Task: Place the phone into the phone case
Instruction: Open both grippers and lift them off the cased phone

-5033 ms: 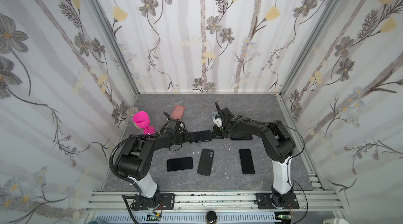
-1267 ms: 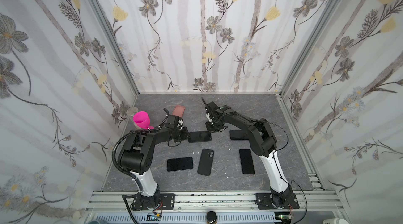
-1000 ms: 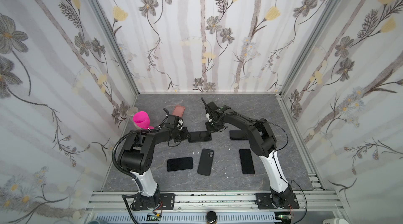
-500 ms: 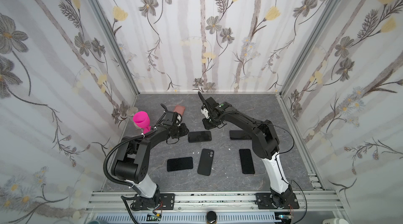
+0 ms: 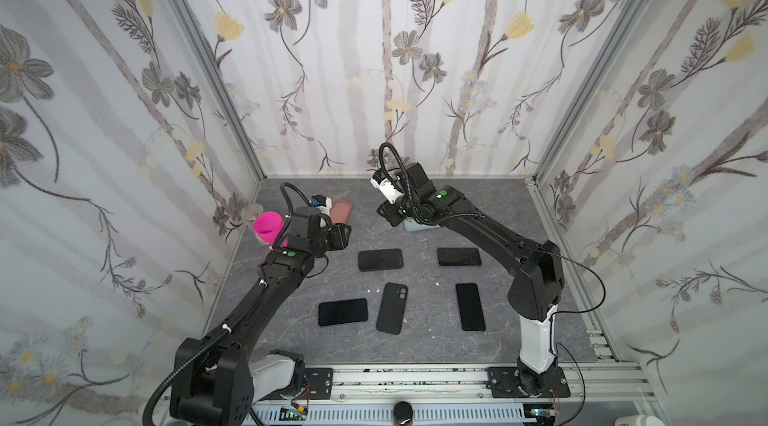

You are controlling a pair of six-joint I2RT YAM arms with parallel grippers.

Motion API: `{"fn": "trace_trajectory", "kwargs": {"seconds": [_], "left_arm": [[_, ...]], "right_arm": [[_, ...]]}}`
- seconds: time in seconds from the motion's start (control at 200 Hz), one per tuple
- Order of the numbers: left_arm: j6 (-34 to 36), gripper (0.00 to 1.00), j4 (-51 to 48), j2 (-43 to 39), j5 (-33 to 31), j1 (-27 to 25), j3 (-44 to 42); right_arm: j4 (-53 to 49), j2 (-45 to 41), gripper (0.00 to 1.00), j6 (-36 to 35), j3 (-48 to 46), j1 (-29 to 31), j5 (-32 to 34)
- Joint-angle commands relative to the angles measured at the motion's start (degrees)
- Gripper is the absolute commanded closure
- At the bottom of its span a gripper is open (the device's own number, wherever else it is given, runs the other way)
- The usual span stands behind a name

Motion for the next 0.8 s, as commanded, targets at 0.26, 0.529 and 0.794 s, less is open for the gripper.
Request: {"fn": "trace_trajectory", "kwargs": {"seconds": [0.26,0.529,0.794], "left_arm": [[14.3,0.32,6.2,-20.1,10.9,-0.1,-14.4],[18.2,0.0,20.1,-41.4,8.7,-0.4,-31.5],[19.4,0.0,18.6,-40.5,3.5,-0.4,-30.9]], "right_arm": [[21.4,-14.0,0.37,-28.5,-26.5,0.2,-14.0],[8.5,-5.2,0.11,-35.7,-23.1,0.1,-16.0],[-7.5,10.2,0.0,-37.5,-7.2,0.2,-15.0]]}}
